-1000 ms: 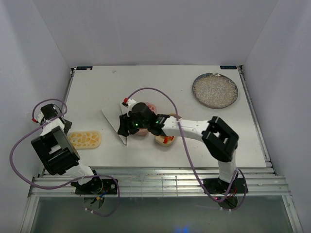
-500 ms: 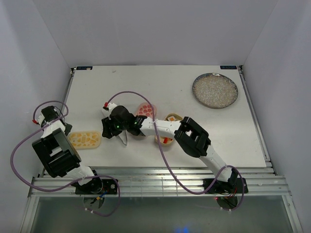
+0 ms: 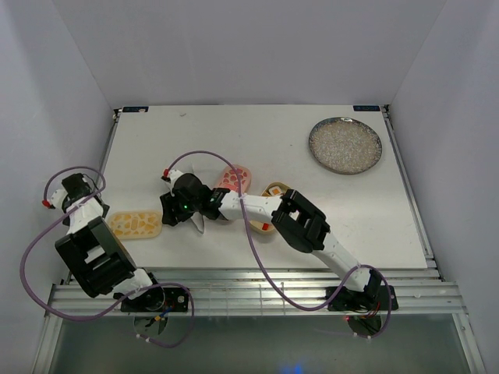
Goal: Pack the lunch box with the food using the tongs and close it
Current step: Pick up the box lid from the center of the board.
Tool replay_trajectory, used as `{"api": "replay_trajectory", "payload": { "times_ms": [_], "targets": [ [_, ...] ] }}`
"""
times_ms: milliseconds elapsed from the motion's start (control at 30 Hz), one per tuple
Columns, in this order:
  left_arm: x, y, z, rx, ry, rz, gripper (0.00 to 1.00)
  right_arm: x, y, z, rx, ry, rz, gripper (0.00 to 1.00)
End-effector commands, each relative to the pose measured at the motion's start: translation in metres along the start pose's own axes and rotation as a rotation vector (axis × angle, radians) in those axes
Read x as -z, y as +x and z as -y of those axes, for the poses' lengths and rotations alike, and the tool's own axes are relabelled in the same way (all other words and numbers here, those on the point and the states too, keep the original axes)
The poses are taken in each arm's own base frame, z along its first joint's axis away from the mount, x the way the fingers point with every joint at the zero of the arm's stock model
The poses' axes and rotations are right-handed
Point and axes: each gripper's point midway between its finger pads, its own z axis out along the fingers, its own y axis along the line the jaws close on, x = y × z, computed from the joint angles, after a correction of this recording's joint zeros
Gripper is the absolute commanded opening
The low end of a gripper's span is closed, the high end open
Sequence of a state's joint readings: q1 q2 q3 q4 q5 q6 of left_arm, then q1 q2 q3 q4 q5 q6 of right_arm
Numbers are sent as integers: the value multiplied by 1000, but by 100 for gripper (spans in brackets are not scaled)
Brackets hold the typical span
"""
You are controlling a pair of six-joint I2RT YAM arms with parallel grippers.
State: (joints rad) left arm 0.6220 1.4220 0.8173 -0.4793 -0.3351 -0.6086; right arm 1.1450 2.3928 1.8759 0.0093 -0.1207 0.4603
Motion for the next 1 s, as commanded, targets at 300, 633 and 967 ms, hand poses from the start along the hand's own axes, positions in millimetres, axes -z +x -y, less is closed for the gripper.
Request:
{"api": "replay_trajectory", "payload": {
  "times_ms": [300, 633, 967],
  "targets": [
    [-10, 19, 1, 55, 4, -66, 45, -16, -15, -10, 35, -36, 32, 57],
    [-27, 40, -14, 8, -93, -154, 40, -22, -14, -12, 31, -56, 32, 57],
    [-28, 42, -20, -8, -120, -155, 38, -18, -19, -13, 31, -53, 41, 59]
  ]
}}
